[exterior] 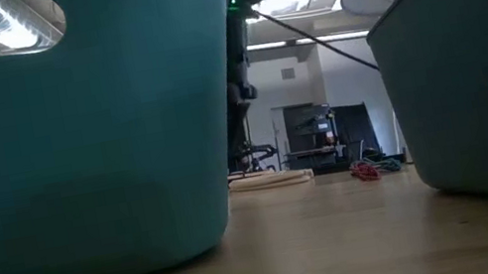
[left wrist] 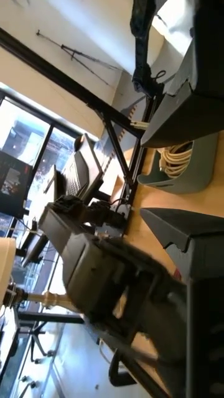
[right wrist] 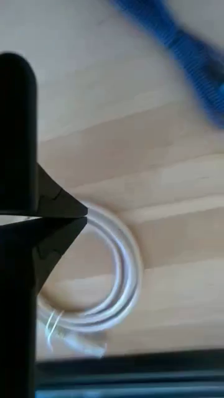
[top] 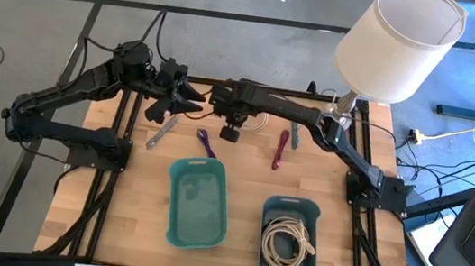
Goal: Pick and place USB-C Cables
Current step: Put the brown large USB cable into the blue bin
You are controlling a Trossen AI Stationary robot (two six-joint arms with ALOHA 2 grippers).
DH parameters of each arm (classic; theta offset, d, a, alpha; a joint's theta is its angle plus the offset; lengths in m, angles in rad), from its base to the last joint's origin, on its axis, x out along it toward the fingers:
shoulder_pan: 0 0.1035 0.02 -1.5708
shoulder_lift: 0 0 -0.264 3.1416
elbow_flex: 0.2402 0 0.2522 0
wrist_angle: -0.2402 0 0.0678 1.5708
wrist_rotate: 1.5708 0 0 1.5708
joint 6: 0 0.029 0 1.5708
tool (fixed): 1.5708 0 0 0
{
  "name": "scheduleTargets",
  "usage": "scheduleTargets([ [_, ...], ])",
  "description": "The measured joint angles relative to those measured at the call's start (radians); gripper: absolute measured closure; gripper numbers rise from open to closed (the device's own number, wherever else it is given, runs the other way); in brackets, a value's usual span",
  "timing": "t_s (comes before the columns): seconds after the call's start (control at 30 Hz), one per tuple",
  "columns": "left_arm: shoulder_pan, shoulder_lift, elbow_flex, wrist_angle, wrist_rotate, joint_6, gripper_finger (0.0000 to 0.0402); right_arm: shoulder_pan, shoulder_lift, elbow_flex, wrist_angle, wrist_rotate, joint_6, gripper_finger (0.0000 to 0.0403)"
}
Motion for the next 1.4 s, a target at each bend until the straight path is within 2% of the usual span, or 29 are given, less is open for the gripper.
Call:
scheduleTargets([
  [0.13, 0.0, 0.0, 0.0, -0.002, 0.048, -0.009, 0.024, -0.025, 0.007, -0.012, -0.065, -0.099, 0.013, 0.0351],
  [0.47, 0.0, -0.005, 0.0, -0.027, 0.059, -0.008, 0.024, -0.045, 0.01, -0.038, -0.081, -0.107, 0.029, 0.0139],
  [0.6, 0.0, -0.005, 0.0, -0.027, 0.059, -0.008, 0.024, -0.05, 0.01, -0.039, -0.069, -0.077, 0.044, 0.0109],
  [0.73, 0.0, -0.005, 0.0, -0.027, 0.059, -0.009, 0.024, -0.058, 0.03, -0.038, -0.062, -0.082, 0.088, 0.0121],
  [1.1, 0.0, -0.008, 0.0, -0.043, 0.059, -0.009, 0.024, -0.061, 0.122, -0.039, -0.063, -0.095, 0.077, 0.0184],
  [1.2, 0.0, -0.008, 0.0, -0.056, 0.059, -0.009, 0.024, -0.061, 0.127, -0.038, -0.061, -0.098, 0.077, 0.0234],
  [1.33, 0.0, -0.008, 0.0, -0.065, 0.059, -0.009, 0.024, -0.06, 0.129, -0.037, -0.062, -0.101, 0.077, 0.0347],
  [1.37, 0.0, -0.008, 0.0, -0.065, 0.058, -0.009, 0.024, -0.061, 0.128, -0.036, -0.063, -0.095, 0.075, 0.0368],
  [1.4, 0.0, -0.008, 0.0, -0.065, 0.058, -0.009, 0.024, -0.063, 0.128, -0.036, -0.062, -0.091, 0.073, 0.0372],
])
